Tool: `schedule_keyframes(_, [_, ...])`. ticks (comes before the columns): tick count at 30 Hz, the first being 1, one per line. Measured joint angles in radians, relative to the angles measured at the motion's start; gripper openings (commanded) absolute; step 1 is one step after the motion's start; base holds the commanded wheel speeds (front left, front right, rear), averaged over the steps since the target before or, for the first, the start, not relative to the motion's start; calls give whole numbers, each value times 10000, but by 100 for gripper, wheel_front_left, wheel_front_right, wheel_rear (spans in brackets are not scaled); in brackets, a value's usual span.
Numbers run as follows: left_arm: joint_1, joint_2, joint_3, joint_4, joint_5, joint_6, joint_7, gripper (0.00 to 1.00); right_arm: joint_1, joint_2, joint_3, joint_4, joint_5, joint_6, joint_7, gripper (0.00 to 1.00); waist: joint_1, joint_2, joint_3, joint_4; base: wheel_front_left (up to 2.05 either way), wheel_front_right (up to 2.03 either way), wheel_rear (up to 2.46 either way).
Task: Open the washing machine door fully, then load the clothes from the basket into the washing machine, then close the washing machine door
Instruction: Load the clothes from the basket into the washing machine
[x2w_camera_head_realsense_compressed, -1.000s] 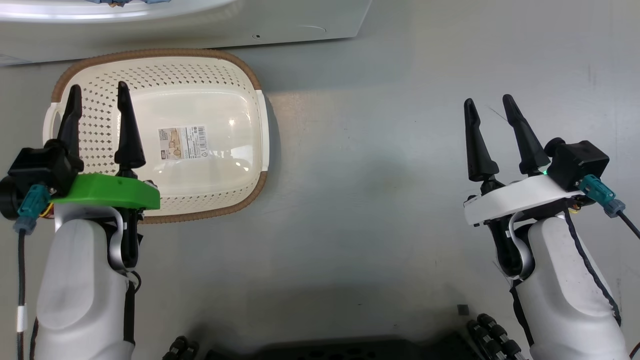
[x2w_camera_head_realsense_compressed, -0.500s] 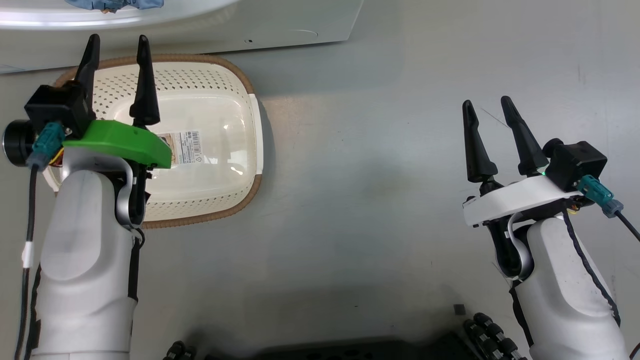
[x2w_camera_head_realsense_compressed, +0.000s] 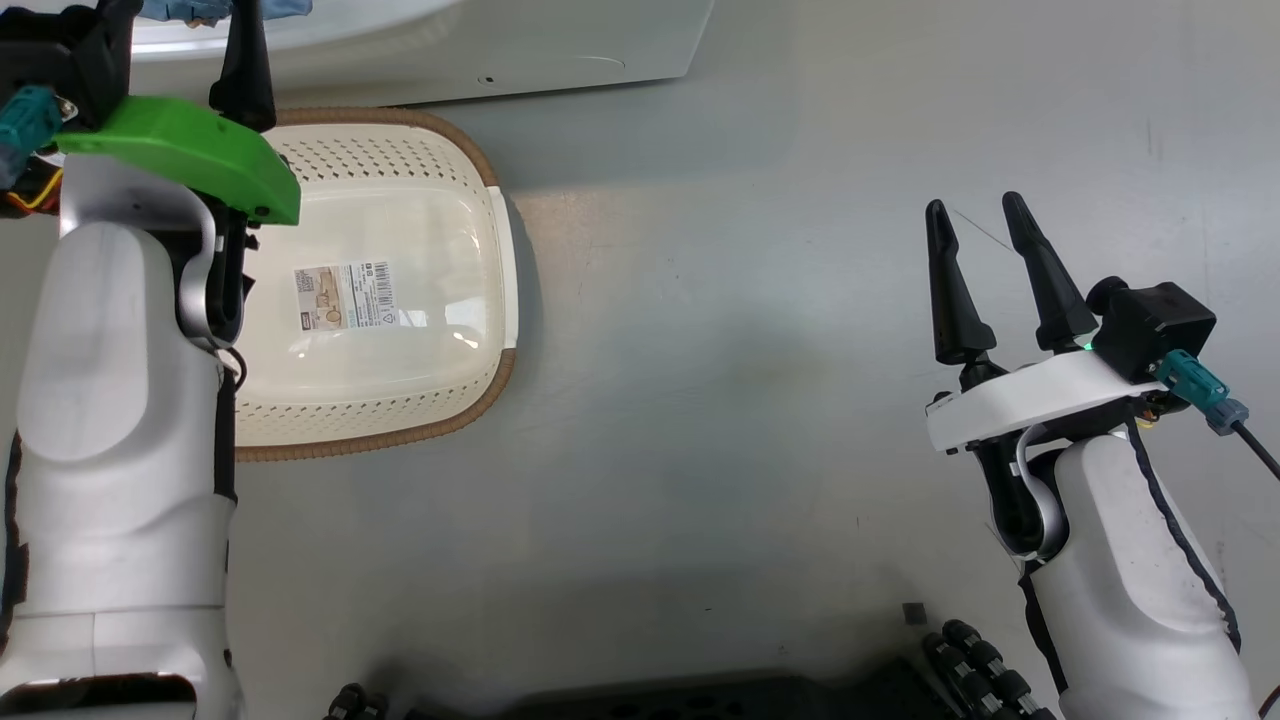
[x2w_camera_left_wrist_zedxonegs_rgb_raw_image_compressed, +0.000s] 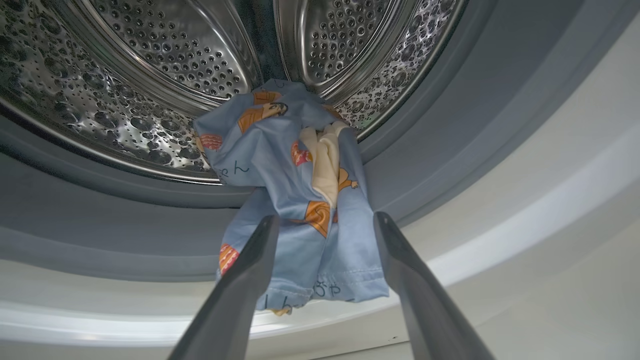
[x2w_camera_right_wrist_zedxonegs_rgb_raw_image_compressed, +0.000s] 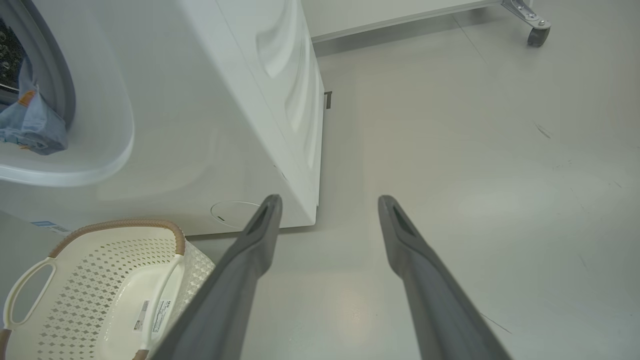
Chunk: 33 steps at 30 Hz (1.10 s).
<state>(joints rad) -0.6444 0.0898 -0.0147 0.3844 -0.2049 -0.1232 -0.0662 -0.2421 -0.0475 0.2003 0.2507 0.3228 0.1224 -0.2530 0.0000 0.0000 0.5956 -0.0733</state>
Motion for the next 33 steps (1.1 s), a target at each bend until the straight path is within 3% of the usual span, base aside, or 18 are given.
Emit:
schedule_keyframes(17, [-996,-44,-221,1124,-79,-4,1751,100,0,2,40,-4,121,0,0,100,0,0,141,-134,0,0,0])
schedule_keyframes(33, [-1360,-48,-157,1628,-77,320,2211,100,0,2,25,-4,151,0,0,100,0,0,344,-136,0,0,0])
